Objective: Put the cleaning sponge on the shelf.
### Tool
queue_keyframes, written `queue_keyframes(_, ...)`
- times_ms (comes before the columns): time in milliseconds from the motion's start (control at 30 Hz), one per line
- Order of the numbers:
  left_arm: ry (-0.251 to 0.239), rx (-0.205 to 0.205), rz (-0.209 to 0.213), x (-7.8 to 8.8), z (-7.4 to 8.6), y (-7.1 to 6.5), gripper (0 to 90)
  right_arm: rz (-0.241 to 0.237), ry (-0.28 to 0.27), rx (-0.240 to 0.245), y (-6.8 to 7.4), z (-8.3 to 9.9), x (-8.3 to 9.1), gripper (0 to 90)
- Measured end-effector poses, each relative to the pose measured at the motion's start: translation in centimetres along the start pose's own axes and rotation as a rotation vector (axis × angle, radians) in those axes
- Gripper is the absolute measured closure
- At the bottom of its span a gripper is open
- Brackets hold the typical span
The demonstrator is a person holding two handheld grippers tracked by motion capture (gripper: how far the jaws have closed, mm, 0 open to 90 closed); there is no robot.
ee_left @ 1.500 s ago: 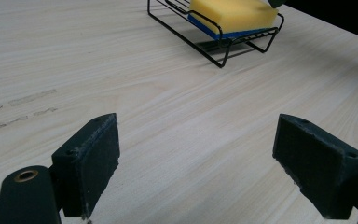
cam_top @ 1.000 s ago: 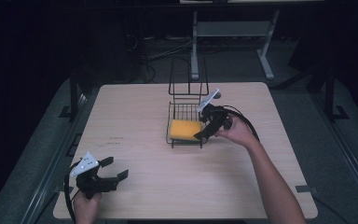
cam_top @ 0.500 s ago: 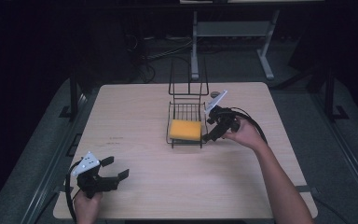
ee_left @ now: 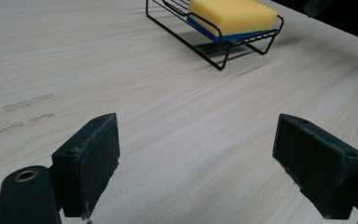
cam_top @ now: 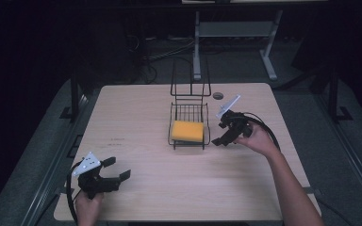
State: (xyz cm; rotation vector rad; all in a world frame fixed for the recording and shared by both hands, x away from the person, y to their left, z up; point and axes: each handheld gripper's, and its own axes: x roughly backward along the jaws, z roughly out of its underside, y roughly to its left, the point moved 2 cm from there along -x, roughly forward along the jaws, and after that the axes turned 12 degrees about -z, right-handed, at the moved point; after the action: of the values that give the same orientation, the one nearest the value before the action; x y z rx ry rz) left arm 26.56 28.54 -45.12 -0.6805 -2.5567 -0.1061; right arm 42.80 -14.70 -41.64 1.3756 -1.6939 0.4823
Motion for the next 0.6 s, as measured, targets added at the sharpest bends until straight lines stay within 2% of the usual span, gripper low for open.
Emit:
queue_keyframes(267, 0.001, -0.004, -0.002, 0.0, 0.0, 0.0, 14.0, 0.011, 0.021, -0.018, 0.0, 1.1, 0.4, 15.3)
queue_keyframes(600, 0.004, -0.005, -0.007, 0.0, 0.0, 0.0, 14.1, 0.022, 0.021, -0.042, 0.4, 2.4, 1.1, 15.4)
